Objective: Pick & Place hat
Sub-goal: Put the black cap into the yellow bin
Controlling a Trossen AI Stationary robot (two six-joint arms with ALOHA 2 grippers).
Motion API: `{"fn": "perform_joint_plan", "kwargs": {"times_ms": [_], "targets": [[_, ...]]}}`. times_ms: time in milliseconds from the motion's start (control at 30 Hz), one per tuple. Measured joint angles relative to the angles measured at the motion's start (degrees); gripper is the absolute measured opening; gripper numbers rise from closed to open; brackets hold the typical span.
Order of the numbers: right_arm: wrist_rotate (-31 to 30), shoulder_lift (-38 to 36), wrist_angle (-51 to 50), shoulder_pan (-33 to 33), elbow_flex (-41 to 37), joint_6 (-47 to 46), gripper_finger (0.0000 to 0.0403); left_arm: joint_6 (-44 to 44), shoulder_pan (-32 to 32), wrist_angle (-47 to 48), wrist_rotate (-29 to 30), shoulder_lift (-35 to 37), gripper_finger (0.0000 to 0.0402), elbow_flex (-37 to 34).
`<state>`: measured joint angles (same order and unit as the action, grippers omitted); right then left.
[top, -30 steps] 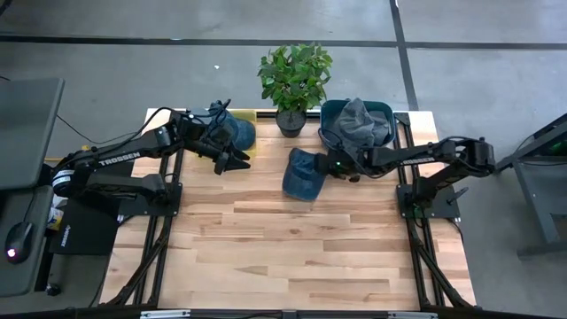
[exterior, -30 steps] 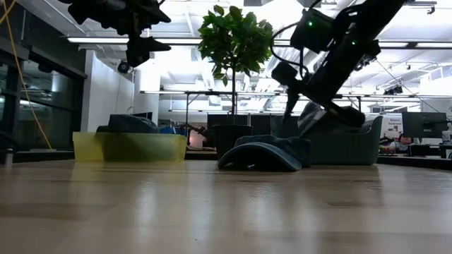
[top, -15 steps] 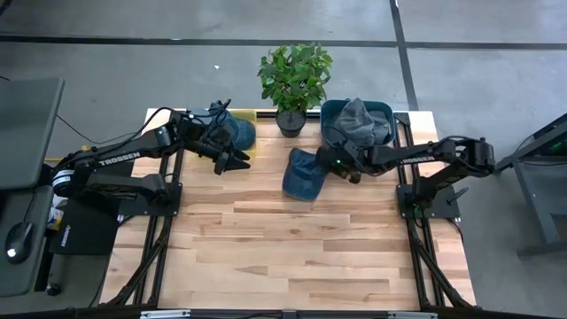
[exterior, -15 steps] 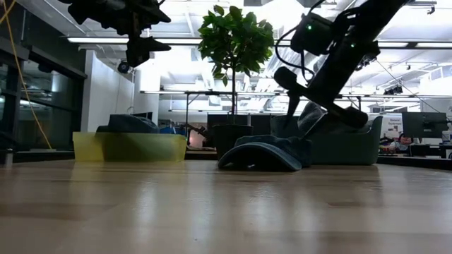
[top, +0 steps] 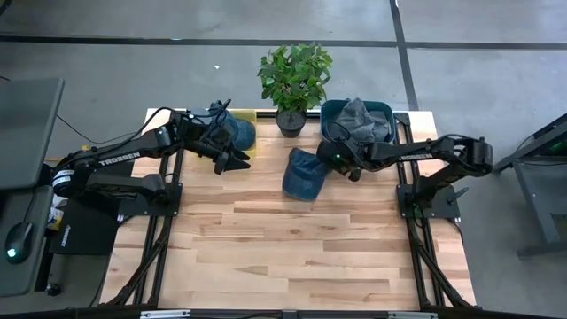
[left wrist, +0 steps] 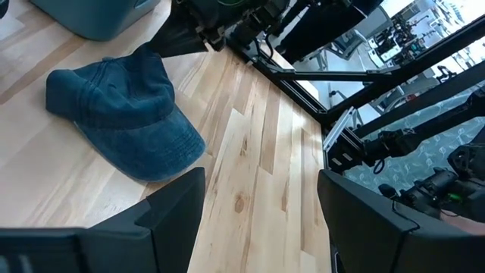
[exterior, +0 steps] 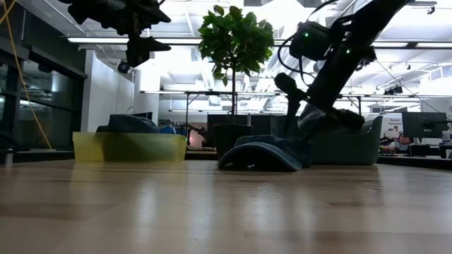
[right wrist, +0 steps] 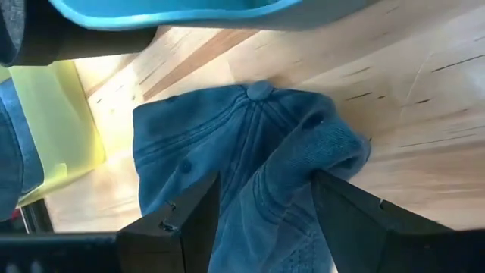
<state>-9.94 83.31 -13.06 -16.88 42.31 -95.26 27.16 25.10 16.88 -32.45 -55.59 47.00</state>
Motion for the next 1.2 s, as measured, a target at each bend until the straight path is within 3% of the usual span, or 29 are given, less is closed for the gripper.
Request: {"fn": "perform_joint_plan", "kwargs": {"times_ms": [500,667,933,1200], "targets": [[2.75,6.76,5.23,0.00,-0.01,-2.02,0.0194,0.11,0.00,0.24,0.01,0.02,0.0254,0.00],[2.81,6.82,5.67,0.00,-0.03,0.32,0.0148,0.11,0.01,0.58,0.00,0.02,0.0254,0.00],[3.08,6.82,5.67,0.04,-0.05,5.08,0.0013,0.15,0.01,1.31,-0.02,0.02,0.0254,0.00],[4.51,6.64,5.67,0.54,-0.05,10.74,0.0006,0.36,0.01,1.29,0.00,0.02,0.0254,0.00]]}}
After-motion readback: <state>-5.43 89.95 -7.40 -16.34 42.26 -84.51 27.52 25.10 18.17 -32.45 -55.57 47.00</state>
